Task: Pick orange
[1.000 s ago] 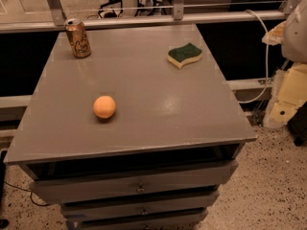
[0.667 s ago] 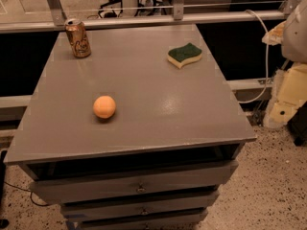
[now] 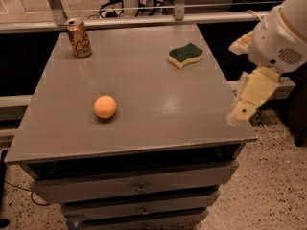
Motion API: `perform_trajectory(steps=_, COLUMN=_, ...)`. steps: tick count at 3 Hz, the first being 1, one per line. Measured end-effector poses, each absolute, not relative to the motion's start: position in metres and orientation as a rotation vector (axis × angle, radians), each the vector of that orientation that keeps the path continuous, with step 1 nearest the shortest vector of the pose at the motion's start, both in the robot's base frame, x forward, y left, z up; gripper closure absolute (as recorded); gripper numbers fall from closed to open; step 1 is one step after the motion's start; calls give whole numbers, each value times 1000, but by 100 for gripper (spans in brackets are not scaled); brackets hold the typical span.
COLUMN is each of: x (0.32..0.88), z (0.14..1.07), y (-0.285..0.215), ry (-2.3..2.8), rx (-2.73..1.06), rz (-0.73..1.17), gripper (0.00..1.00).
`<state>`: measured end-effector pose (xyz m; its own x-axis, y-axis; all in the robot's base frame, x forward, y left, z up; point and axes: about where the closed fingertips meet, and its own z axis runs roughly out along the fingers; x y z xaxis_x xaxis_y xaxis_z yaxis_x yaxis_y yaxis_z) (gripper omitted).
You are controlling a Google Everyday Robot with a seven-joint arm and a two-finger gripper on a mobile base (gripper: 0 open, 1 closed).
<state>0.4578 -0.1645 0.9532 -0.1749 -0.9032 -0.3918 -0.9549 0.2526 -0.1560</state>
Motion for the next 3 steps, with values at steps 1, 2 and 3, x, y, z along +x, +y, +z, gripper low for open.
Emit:
perform_trajectory(steps=1, x=472, z=945, y=-97, ry=1980, rx=-1634, rz=415, gripper=0)
perform_trajectory(steps=2, x=480, z=952, y=-40, ry=1845, rx=-1531, rz=596, gripper=0)
perform_trajectory(steps=3, x=481, z=961, y=-28, ry=1818, rx=-1503, rz=619, gripper=0)
